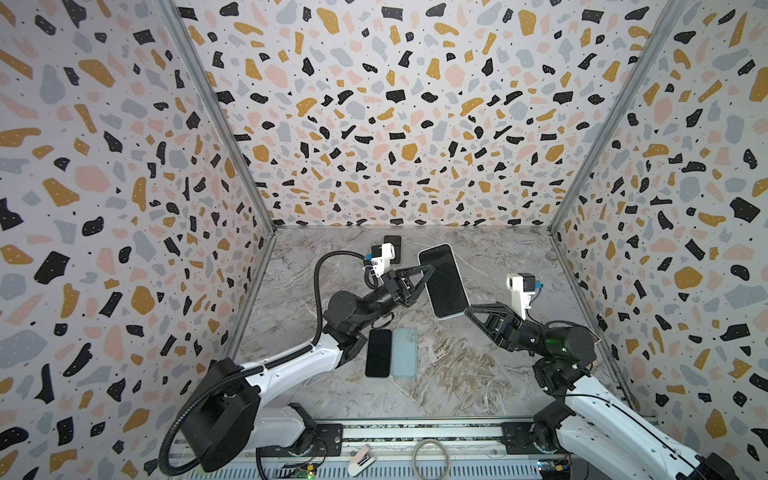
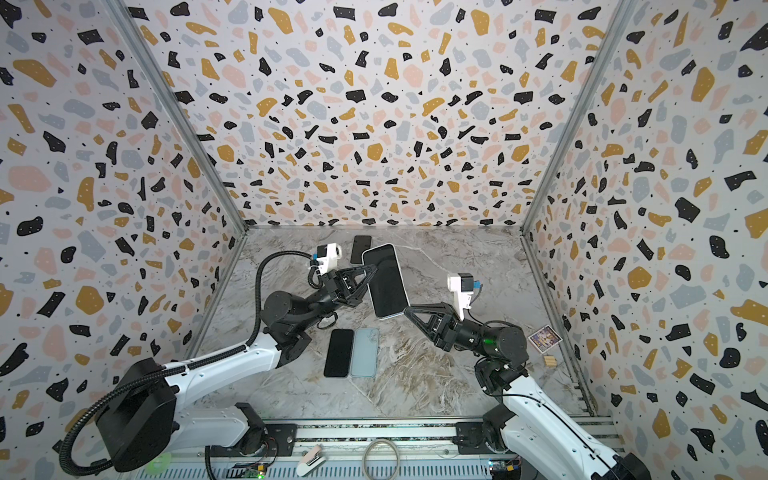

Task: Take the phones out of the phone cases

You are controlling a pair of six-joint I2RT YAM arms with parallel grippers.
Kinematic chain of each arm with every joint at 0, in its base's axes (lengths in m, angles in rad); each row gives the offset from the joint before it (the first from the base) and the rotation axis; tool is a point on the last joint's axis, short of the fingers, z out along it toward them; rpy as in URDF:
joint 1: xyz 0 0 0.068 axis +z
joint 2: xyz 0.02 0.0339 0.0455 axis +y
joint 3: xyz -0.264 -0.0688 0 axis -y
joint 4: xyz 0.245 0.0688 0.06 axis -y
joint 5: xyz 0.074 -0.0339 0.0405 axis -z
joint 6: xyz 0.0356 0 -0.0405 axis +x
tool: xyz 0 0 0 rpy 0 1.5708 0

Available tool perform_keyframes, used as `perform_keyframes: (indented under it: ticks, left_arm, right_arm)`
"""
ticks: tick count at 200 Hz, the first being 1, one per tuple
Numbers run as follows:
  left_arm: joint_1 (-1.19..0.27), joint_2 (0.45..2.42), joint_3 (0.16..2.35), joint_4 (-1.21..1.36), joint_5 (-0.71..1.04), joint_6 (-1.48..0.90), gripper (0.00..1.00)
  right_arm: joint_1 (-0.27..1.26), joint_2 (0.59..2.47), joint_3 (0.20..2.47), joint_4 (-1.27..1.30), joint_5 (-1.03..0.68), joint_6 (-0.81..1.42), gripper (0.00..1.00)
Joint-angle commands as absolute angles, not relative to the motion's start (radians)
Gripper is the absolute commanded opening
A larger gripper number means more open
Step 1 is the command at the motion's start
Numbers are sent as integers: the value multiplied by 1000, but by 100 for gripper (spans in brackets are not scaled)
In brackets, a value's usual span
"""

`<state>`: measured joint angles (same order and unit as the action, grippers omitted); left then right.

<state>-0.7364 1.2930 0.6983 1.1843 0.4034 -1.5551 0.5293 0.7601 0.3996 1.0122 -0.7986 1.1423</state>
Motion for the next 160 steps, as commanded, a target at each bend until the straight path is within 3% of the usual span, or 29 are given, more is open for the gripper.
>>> perform_keyframes:
  ticks: [1, 160]
  left_arm:
    - [-749, 1296, 759, 1299, 378, -1625, 0]
    - [-792, 1399, 866, 1257, 387, -1702, 0]
  right_arm:
    - [535, 765, 452, 1068, -926, 1051, 10]
    - [512, 930, 656, 920, -996, 873, 9]
